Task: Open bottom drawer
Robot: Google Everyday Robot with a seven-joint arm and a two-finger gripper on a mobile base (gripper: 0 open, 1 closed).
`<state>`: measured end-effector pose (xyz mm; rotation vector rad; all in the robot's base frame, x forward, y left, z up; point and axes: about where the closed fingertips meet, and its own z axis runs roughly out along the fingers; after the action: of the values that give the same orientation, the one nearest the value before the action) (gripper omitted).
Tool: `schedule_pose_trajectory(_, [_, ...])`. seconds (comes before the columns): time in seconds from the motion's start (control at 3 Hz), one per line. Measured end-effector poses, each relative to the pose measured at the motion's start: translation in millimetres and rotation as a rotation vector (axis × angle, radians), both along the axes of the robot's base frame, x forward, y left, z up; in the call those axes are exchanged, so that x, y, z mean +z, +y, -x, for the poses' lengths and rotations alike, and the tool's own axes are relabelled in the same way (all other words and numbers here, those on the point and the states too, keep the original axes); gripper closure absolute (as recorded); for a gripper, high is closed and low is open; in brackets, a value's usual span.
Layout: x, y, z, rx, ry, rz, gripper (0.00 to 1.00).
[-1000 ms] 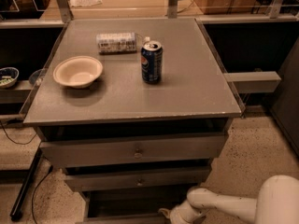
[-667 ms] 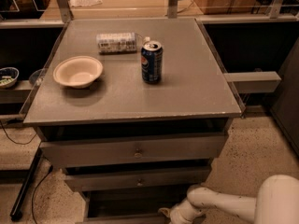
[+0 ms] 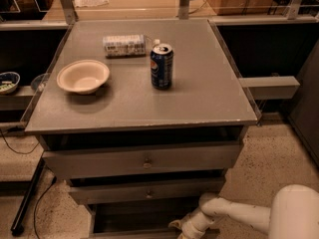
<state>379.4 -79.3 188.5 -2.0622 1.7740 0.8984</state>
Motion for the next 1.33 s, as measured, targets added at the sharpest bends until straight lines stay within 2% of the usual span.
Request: schedule_pose_trajectory(1.33, [-0.2, 0.7, -13.5, 0.007, 0.003, -0.004, 1.00])
